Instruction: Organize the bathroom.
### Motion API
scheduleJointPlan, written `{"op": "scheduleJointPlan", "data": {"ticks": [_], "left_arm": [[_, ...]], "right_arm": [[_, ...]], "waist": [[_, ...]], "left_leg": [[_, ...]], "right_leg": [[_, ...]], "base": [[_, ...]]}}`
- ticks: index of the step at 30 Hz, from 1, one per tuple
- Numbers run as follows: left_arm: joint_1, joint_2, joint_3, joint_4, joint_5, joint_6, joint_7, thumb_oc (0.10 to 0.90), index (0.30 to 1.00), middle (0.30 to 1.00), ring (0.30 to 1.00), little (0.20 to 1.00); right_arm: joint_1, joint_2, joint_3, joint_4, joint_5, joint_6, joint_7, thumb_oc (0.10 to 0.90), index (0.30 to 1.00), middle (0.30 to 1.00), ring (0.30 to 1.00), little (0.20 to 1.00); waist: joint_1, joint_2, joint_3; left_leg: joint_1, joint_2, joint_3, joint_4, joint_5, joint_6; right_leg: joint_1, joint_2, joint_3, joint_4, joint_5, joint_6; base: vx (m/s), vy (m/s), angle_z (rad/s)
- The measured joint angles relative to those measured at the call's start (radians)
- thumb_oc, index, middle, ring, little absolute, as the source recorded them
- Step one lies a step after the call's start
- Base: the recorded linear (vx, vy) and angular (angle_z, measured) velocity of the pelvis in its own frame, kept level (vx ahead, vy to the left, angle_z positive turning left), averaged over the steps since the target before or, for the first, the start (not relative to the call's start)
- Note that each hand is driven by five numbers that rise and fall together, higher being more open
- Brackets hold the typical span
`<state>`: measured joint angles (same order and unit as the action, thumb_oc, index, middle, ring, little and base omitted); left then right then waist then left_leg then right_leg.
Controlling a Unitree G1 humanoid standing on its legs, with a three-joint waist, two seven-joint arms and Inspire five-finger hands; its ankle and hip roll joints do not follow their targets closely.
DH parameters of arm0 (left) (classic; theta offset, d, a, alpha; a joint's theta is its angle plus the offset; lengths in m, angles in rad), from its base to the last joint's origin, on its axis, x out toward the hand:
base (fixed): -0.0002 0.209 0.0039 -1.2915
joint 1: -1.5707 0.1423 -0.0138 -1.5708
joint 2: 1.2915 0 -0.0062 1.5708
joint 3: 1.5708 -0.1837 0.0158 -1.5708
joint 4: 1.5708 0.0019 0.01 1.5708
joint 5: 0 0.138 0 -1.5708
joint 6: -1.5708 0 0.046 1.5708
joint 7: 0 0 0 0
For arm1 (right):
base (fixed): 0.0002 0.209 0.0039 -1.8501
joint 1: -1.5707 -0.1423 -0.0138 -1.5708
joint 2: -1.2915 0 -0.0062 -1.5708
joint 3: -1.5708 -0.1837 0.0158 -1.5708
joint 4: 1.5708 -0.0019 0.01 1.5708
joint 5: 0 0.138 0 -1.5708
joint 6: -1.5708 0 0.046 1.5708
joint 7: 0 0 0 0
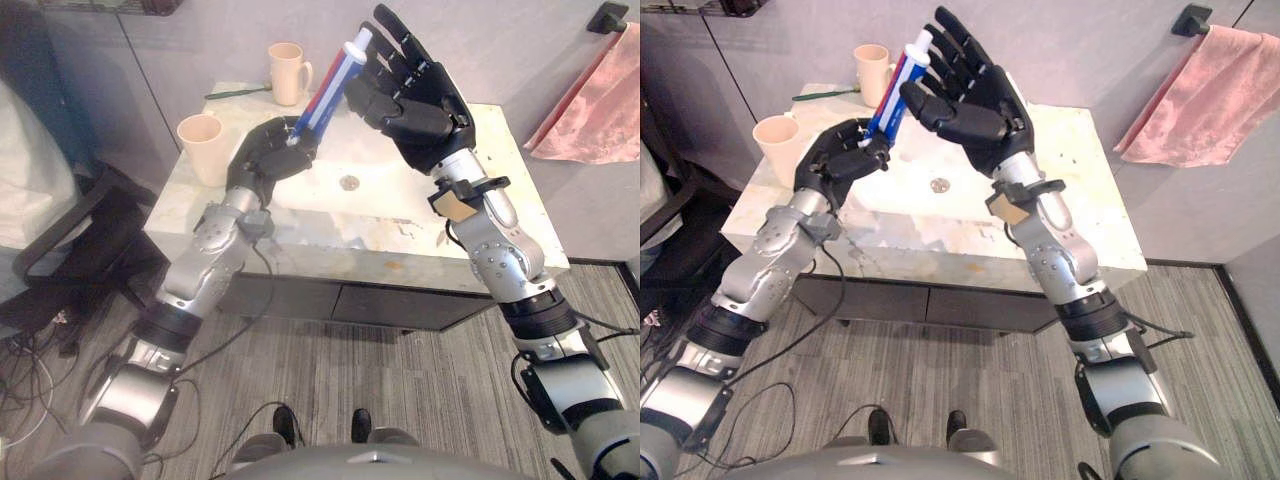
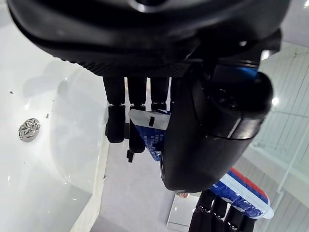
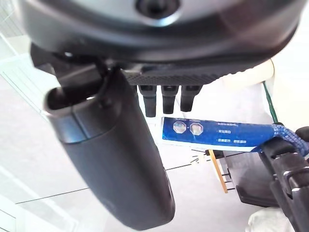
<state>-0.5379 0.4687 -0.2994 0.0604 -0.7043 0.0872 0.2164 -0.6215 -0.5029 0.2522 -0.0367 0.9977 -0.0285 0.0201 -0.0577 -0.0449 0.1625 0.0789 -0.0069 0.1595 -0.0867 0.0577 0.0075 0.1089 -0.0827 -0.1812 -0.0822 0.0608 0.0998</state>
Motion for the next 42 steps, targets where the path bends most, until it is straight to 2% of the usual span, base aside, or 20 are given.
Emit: {"op": "scheduleJointPlan", "data": {"ticks": [6, 8, 9, 10, 16, 20, 35, 36, 37, 42], "left_arm": [[0.000, -0.002, 0.000, 0.000, 0.000, 0.000, -0.001, 0.400, 0.300, 0.300, 0.300, 0.300], [0.000, -0.002, 0.000, 0.000, 0.000, 0.000, -0.001, 0.400, 0.300, 0.300, 0.300, 0.300], [0.000, -0.002, 0.000, 0.000, 0.000, 0.000, -0.002, 0.400, 0.300, 0.300, 0.300, 0.300], [0.000, -0.002, 0.000, 0.000, 0.000, 0.000, -0.003, 0.400, 0.300, 0.300, 0.300, 0.300], [0.000, -0.002, 0.000, -0.002, 0.000, 0.000, -0.007, 0.400, 0.300, 0.300, 0.300, 0.300], [0.000, -0.008, -0.012, -0.020, -0.001, 0.000, -0.051, 0.400, 0.300, 0.300, 0.300, 0.300], [0.000, -0.026, -0.017, -0.029, -0.005, 0.000, -0.062, 0.400, 0.300, 0.300, 0.300, 0.300], [0.000, -0.027, -0.017, -0.029, -0.004, 0.000, -0.063, 0.400, 0.300, 0.300, 0.300, 0.300], [0.000, -0.028, -0.017, -0.029, -0.004, 0.000, -0.063, 0.400, 0.300, 0.300, 0.300, 0.300], [0.000, -0.028, -0.015, -0.028, -0.004, 0.000, -0.042, 0.400, 0.300, 0.300, 0.300, 0.300]], "right_arm": [[0.000, 0.000, 0.000, 0.000, -0.001, 0.000, 0.001, 0.800, 0.900, 0.900, 0.900, 0.900], [0.000, 0.000, 0.000, 0.000, -0.001, 0.000, 0.001, 0.676, 0.714, 0.714, 0.714, 0.714], [0.000, 0.000, 0.000, 0.000, -0.001, 0.000, 0.000, 0.452, 0.378, 0.378, 0.378, 0.378], [0.000, 0.000, 0.000, 0.000, -0.001, 0.000, 0.000, 0.400, 0.300, 0.300, 0.300, 0.300], [0.000, 0.000, 0.000, 0.000, -0.003, -0.001, -0.011, 0.400, 0.300, 0.300, 0.300, 0.300], [0.000, 0.000, -0.037, 0.012, -0.020, -0.017, -0.034, 0.400, 0.300, 0.300, 0.300, 0.300], [0.000, 0.000, -0.048, 0.012, -0.031, -0.035, -0.031, 0.400, 0.300, 0.300, 0.300, 0.300], [0.000, 0.000, -0.048, 0.012, -0.032, -0.035, -0.031, 0.444, 0.366, 0.366, 0.366, 0.366], [0.000, 0.000, -0.048, 0.012, -0.032, -0.035, -0.030, 0.800, 0.900, 0.900, 0.900, 0.900], [0.000, 0.000, -0.046, 0.012, -0.031, -0.025, -0.015, 0.800, 0.900, 0.900, 0.900, 0.900]], "waist": [[0.002, 0.000, 0.000], [0.003, 0.000, 0.000], [0.003, 0.000, 0.000], [0.004, 0.000, 0.000], [0.009, 0.000, 0.000], [0.023, 0.000, 0.000], [0.025, 0.000, 0.000], [0.025, 0.000, 0.000], [0.026, 0.000, 0.000], [0.025, 0.000, 0.000]], "left_leg": [[0.000, 0.000, 0.000, 0.000, 0.000, 0.000], [0.000, 0.000, 0.000, 0.000, 0.000, 0.000], [0.000, 0.000, 0.000, 0.000, 0.000, 0.000], [0.000, 0.000, -0.001, 0.000, 0.000, 0.000], [0.000, 0.000, -0.002, 0.000, 0.000, 0.000], [0.000, -0.001, -0.003, 0.000, 0.000, 0.000], [0.000, -0.001, -0.003, 0.000, 0.000, 0.000], [0.000, -0.001, -0.003, 0.000, 0.000, 0.000], [0.000, -0.001, -0.003, 0.000, 0.000, 0.000], [0.000, -0.001, -0.003, 0.000, 0.000, 0.000]], "right_leg": [[0.000, 0.000, 0.000, 0.000, 0.000, 0.000], [0.000, 0.000, 0.000, 0.000, 0.000, 0.000], [0.000, 0.000, 0.000, 0.000, 0.000, 0.000], [0.000, 0.000, 0.000, 0.000, 0.000, 0.000], [0.001, 0.000, -0.002, 0.000, 0.000, 0.000], [0.001, -0.001, -0.002, 0.000, 0.000, 0.000], [0.001, -0.001, -0.002, 0.000, 0.000, 0.000], [0.001, -0.001, -0.002, 0.000, 0.000, 0.000], [0.001, -0.001, -0.002, 0.000, 0.000, 0.000], [0.001, -0.001, -0.003, 0.000, 0.000, 0.000]], "base": [[0.00, 0.000, 0.00], [0.00, 0.000, 0.00], [0.00, 0.000, 0.00], [0.00, 0.000, 0.00], [0.00, 0.000, 0.00], [0.00, 0.000, 0.00], [0.00, 0.000, 0.00], [0.00, 0.000, 0.00], [0.00, 0.000, 0.00], [0.00, 0.000, 0.00]]}}
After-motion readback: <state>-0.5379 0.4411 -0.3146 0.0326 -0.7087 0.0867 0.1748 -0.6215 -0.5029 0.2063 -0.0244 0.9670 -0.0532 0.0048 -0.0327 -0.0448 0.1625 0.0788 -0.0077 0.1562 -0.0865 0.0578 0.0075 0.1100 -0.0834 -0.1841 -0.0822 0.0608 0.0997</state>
